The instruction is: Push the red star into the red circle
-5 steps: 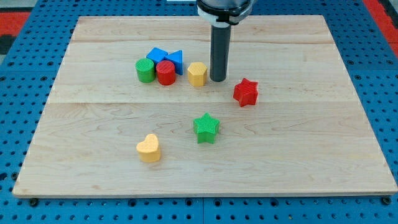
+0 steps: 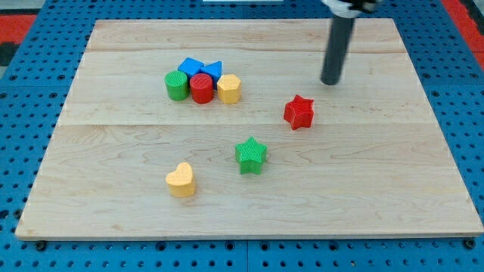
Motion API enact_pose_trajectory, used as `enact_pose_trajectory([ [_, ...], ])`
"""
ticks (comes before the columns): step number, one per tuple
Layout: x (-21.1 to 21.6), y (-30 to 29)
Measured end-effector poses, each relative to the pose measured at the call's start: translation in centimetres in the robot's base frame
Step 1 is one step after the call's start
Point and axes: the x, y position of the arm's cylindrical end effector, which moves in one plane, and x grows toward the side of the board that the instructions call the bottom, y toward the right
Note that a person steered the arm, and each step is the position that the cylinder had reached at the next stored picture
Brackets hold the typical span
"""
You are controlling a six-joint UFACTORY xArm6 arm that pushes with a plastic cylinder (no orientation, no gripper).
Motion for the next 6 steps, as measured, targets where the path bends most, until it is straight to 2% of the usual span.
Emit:
enact_pose_trajectory([
  [1, 3.9, -0.2],
  [2, 4.4, -4.3],
  [3, 6.8, -4.4],
  [6, 7.5, -13.6],
])
